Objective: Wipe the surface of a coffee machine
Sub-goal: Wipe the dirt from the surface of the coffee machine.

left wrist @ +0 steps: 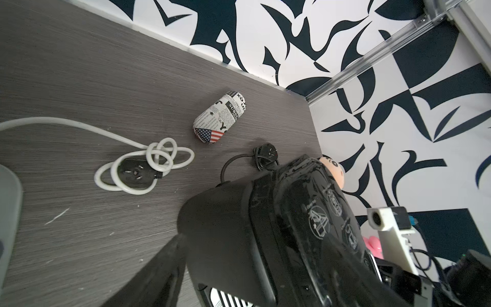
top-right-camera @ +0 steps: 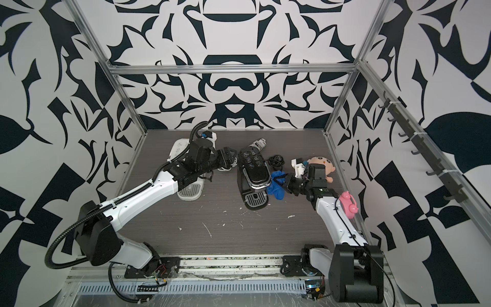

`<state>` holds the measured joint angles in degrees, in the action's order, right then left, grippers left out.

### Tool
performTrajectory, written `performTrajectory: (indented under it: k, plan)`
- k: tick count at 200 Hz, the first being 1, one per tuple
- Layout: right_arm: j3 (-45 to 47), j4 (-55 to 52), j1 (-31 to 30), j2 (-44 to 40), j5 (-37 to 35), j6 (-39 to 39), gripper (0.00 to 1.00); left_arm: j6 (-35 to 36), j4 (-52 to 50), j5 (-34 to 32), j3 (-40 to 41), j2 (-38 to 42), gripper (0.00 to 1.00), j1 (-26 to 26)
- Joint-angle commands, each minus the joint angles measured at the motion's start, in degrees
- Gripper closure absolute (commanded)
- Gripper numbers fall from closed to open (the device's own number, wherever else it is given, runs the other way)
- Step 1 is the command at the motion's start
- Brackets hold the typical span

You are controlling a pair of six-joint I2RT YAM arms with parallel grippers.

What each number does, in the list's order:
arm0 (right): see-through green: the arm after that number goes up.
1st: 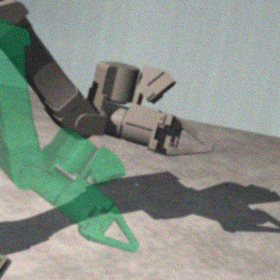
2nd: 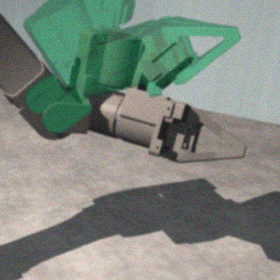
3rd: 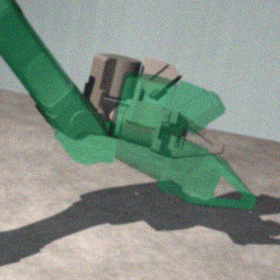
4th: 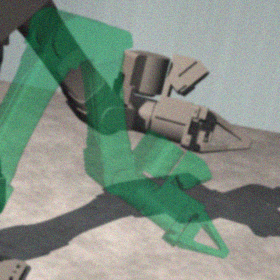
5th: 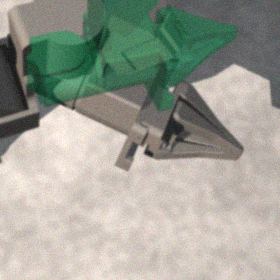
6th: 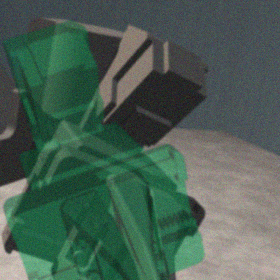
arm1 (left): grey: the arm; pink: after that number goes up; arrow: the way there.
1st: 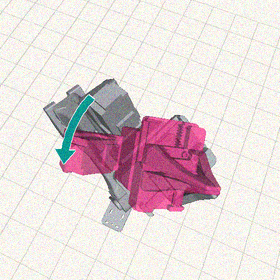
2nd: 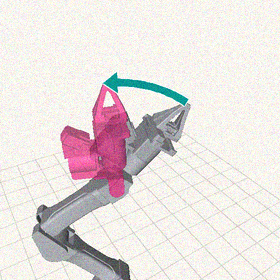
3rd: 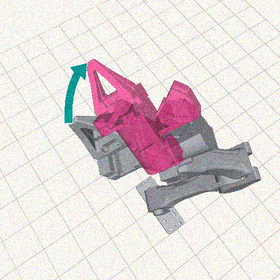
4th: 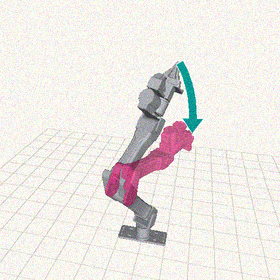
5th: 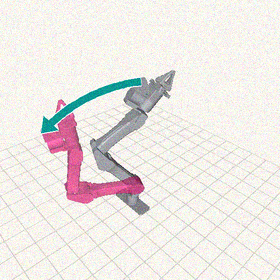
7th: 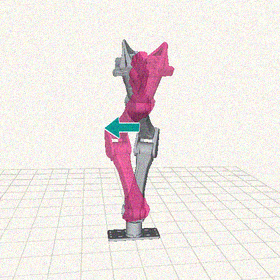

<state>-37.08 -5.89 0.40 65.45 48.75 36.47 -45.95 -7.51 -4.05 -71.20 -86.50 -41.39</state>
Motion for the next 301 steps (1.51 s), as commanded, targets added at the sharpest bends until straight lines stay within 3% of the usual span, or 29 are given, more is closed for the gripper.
performTrajectory:
  k: [1, 53, 110, 145, 199, 248, 270, 301]
  plan:
    - [1.12, 13.59, -3.6, 1.11, 3.22, 3.81, 1.0, -4.03, 1.73, 6.08, -0.98, -2.45, 0.19, 0.25]
    - [3.54, 22.56, -5.75, 4.92, 3.54, 5.85, 1.0, -5.76, 0.85, 10.82, -1.93, -6.03, 0.22, 0.43]
    - [6.9, 19.82, -6.95, 10.34, -1.76, 2.98, 1.0, -5.79, 0.21, 10.71, -1.08, -6.3, 0.24, 0.43]
    - [10.82, 28.43, -7.0, 15.97, -1.44, 6.21, 1.0, -6.66, 0.8, 11.34, 0.21, -6.7, 0.24, 0.43]
    - [14.16, 52.88, -9.98, 16.38, 0.24, 21.91, 1.0, -7.41, 2.31, 11.44, 2.0, -6.66, 0.24, 0.43]
    - [15.94, 53.29, -10.59, 12.64, -5.17, 21.61, 1.0, -7.84, 3.45, 12.23, 2.8, -6.81, 0.27, 0.34]
    - [15.69, 51.14, -10.96, 16.67, -5.64, 18.55, 1.0, -7.83, 3.89, 11.89, 3.25, -6.96, 0.26, 0.42]
    - [18.95, 65.8, -11.97, 26.43, -5.2, 24.39, 1.0, -8.61, 5.14, 13.04, 3.64, -7.87, 0.27, 0.35]
